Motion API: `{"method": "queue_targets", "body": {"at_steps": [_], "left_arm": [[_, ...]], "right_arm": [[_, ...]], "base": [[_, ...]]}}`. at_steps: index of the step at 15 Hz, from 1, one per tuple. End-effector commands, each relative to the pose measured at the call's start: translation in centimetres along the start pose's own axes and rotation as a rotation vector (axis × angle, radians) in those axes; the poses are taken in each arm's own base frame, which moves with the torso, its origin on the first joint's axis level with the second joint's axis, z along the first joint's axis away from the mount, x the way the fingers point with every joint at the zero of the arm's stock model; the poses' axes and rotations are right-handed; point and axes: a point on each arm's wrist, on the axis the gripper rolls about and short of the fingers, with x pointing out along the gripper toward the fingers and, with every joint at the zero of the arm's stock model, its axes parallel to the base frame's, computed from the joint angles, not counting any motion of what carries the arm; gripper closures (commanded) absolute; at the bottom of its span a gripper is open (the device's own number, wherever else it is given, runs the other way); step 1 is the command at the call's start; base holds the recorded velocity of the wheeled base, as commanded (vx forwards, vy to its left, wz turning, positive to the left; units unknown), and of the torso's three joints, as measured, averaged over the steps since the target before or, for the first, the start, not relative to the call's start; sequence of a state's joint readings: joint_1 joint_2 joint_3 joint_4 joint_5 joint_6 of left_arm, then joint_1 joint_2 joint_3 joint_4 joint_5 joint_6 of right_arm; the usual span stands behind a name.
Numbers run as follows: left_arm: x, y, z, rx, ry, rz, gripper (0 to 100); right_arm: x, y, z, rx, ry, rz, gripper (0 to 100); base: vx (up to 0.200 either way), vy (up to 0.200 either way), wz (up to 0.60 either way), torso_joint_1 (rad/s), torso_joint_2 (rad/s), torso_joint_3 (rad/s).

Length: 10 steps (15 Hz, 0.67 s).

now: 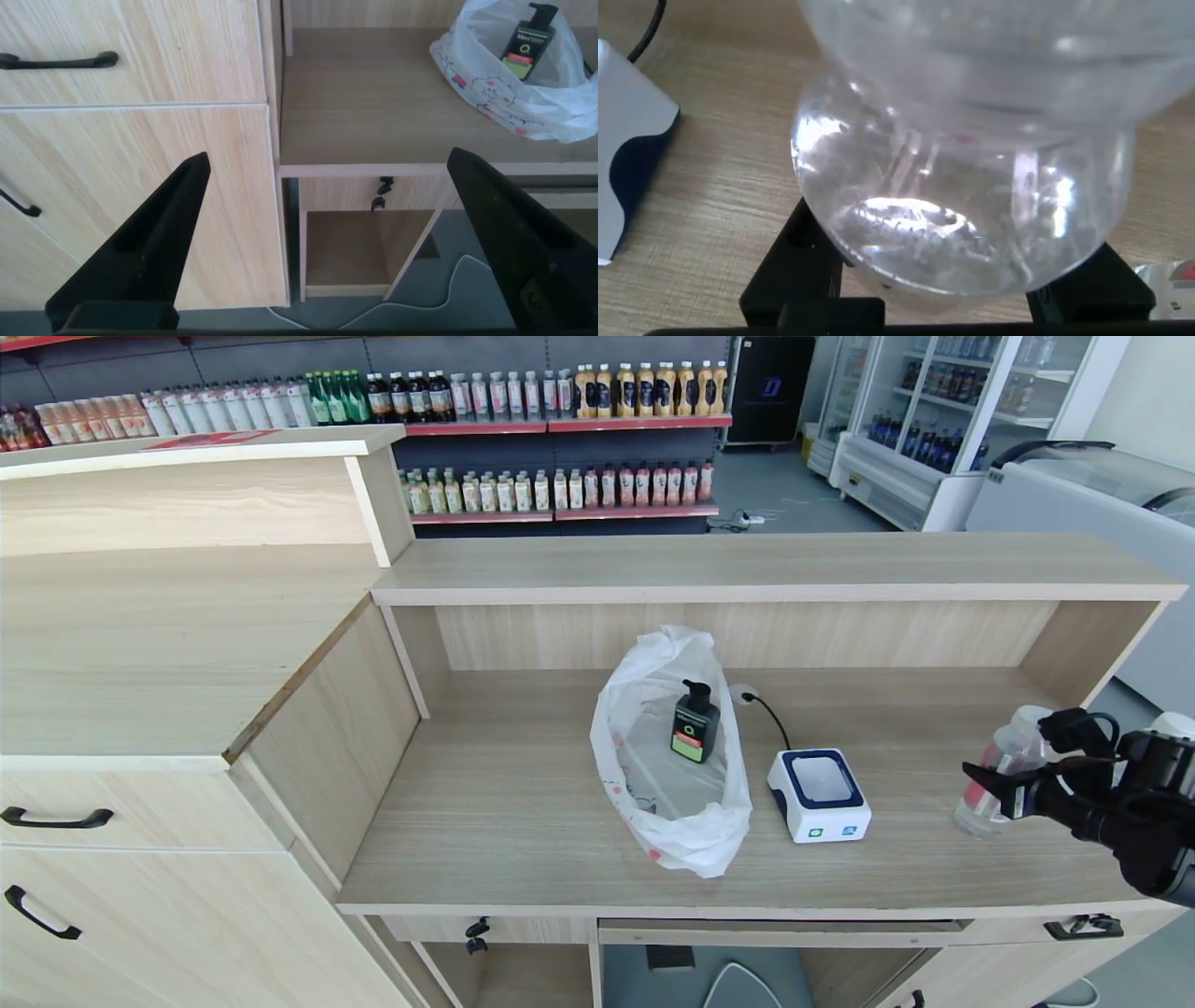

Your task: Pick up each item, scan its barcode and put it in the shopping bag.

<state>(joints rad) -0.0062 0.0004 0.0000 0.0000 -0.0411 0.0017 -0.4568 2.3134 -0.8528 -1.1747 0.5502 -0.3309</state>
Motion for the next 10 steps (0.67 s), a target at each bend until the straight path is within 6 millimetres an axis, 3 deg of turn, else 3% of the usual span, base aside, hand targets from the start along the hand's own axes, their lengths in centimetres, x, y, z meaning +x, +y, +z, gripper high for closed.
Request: {"method": "queue_targets", "body": {"at_steps": [1,3,6,8,10], "left_arm": [[0.0,0.0,0.0,0.0,0.001,0.0,0],[0.0,0.0,0.0,0.0,0.001,0.0,0],[0.0,0.0,0.0,0.0,0.001,0.0,0],[0.0,0.0,0.0,0.0,0.001,0.0,0],[0.0,0.0,0.0,0.0,0.001,0.0,0]], "right_arm": [[-0.5,0.0,1.4,0.032,-0.035,0.047,100],[-1.6,0.2,3.8,0.076,-0.051,0.115,100],[-5.1,1.6,10.3,0.076,-0.08,0.215,100],[-8.5,3.5,15.7,0.057,-0.145,0.231,100],[-12.0,5.0,19.1,0.016,-0.209,0.238,100]], "base": [[0.0,0.0,0.0,0.0,0.0,0.0],[0.0,0.0,0.0,0.0,0.0,0.0],[0.0,0.0,0.0,0.0,0.0,0.0],[0.0,0.0,0.0,0.0,0.0,0.0],[0.0,0.0,0.0,0.0,0.0,0.0]]}}
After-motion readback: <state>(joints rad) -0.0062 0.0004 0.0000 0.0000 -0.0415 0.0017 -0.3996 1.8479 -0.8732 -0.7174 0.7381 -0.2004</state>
